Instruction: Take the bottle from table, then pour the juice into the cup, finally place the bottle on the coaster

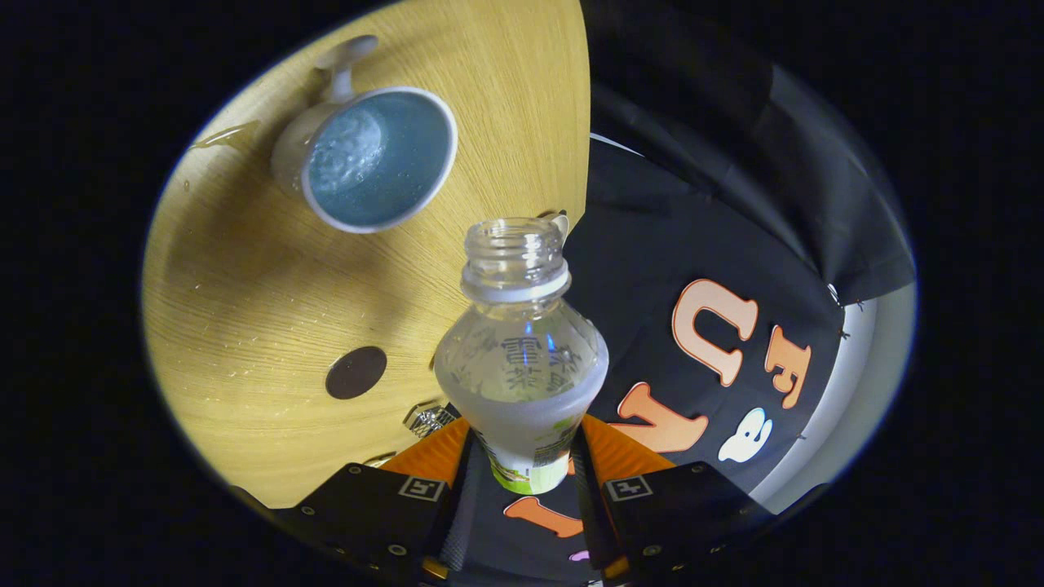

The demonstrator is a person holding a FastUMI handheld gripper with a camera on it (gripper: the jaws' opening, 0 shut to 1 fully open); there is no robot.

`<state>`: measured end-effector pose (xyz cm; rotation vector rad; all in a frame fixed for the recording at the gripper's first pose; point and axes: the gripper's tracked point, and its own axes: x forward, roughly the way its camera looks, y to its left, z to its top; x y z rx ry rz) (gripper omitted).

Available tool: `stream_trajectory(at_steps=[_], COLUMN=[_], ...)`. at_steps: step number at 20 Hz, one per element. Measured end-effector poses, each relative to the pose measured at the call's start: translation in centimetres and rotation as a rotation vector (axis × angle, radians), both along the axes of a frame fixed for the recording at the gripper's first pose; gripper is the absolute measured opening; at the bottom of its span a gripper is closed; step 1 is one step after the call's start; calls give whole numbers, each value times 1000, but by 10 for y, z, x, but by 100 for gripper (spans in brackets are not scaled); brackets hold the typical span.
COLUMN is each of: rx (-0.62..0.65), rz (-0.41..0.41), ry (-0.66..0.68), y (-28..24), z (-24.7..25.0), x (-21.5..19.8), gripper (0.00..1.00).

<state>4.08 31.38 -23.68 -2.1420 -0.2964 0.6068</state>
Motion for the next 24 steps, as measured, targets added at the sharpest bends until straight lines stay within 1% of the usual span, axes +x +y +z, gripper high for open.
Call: stream_trajectory(at_steps=[2,6,10,12,17,24], rx=[61,236,436,560,851,1214], rz=[-24,-130,-321,-385,-535,-742], ry=[39,133,322,418,567,772], y=[-1,-4,-23,-26,-35,-64], z=[0,13,-4,-5,-2,-27], x=[-2,15,23,21,54,103], gripper=[57,57,57,57,57,57])
